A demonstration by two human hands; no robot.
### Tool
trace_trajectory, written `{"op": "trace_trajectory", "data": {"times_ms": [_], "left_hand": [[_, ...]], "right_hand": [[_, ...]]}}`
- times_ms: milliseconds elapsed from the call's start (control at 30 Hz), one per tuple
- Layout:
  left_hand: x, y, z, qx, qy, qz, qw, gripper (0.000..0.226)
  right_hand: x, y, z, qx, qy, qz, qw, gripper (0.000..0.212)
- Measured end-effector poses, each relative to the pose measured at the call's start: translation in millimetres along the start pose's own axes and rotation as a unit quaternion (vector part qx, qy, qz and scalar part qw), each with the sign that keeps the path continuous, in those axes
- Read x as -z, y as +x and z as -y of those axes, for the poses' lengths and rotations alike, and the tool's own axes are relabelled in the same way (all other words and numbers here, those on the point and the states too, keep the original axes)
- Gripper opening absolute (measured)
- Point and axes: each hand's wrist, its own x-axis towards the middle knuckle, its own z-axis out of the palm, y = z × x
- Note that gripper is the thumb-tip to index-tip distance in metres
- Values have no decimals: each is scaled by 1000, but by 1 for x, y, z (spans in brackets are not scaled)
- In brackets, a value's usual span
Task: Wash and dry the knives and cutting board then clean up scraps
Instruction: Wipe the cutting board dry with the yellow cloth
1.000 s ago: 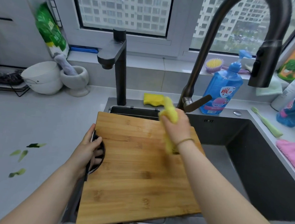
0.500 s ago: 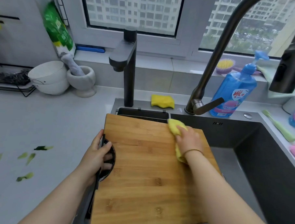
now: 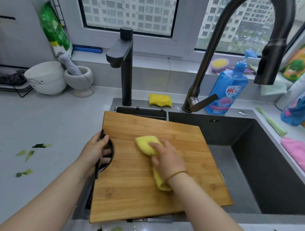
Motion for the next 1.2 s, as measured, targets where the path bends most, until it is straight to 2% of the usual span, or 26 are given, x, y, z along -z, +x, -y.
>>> {"op": "trace_trajectory", "data": {"times_ms": [67, 133, 200, 267, 333, 400, 433, 500, 600, 700, 800, 867, 933, 1100, 1200], "left_hand": [[0, -3, 2, 3, 0, 0, 1000, 31], [-2, -4, 2, -4, 2, 2, 1000, 33], [-6, -4, 0, -9, 11, 3, 1000, 34], [-8, -3, 1, -7, 11, -2, 1000, 34], [-9, -3, 3, -2, 8, -8, 1000, 34], [-10, -3, 5, -1, 5, -9, 1000, 33], [-10, -3, 6, -3, 6, -8, 1000, 32], [-9, -3, 7, -5, 4, -3, 1000, 29], [-4, -3, 11, 2, -1, 3, 1000, 24], [-1, -3, 14, -1, 2, 4, 1000, 26], [-2, -2, 13, -7, 8, 10, 1000, 27], [-3, -2, 13, -7, 7, 10, 1000, 28], [-2, -3, 14, -2, -4, 8, 1000, 28], [-2, -7, 15, 12, -17, 27, 999, 37], [2, -14, 18, 26, -25, 55, 998, 43]], "right_hand": [[8, -5, -58, -126, -15, -21, 992, 45], [19, -20, -102, -267, -8, -30, 963, 42], [22, -31, -111, -330, 25, -35, 943, 41], [16, -31, -83, -260, 75, -69, 960, 40], [7, -32, -32, -117, 124, -86, 982, 40], [-2, -41, 19, 19, 123, -47, 991, 42], [-7, -46, 35, 59, 103, -10, 993, 43], [-15, -51, 37, 84, 46, 30, 995, 45], [-8, -44, -13, -24, 11, 2, 1000, 45], [13, -42, -84, -199, 8, -36, 979, 44], [29, -44, -126, -317, 179, -99, 926, 40], [37, -43, -135, -335, 292, -121, 888, 37], [44, -42, -138, -342, 348, -118, 865, 37], [49, -43, -142, -384, 407, -100, 823, 41], [49, -41, -138, -374, 422, -119, 817, 39]]}}
